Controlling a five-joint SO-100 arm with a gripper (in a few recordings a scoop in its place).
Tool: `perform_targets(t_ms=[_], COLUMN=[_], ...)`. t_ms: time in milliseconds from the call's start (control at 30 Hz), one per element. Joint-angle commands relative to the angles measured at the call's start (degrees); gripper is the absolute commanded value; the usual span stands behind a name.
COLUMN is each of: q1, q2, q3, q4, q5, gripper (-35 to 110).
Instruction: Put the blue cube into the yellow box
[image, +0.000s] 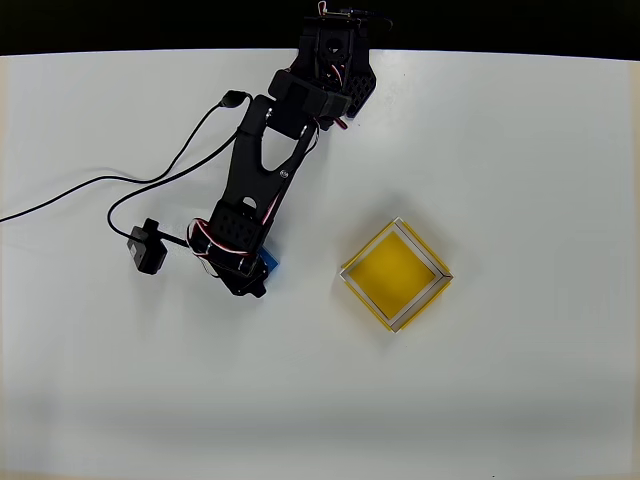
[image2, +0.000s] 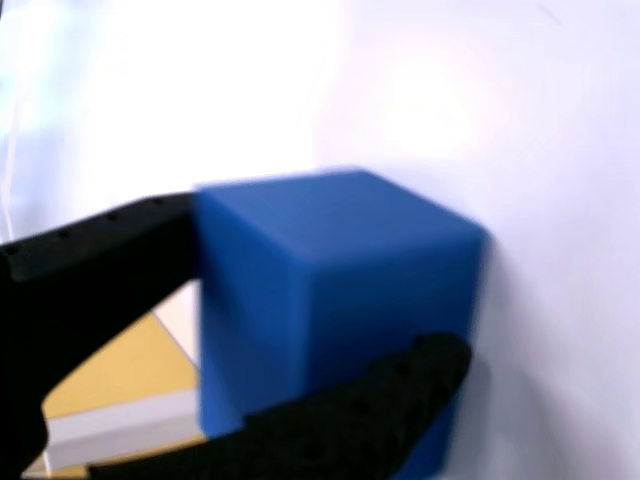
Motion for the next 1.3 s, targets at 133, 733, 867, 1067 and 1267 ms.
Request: perform_targets(t_ms=[133,733,867,1067,1267], q1=[-1.05,-7.38,-10.55,-17.93,-27.33], q2=[2.72,18.63,25.4,31.64,34.54], q3=[-4.04,-3.78,-3.87,-3.96,-3.6], q4=[0.18,0.53,0.53,-2.9,-10.11], q5=[-2.29,-6.24,-7.82,-9.49,-10.11], gripper=[17,13,13,13,13])
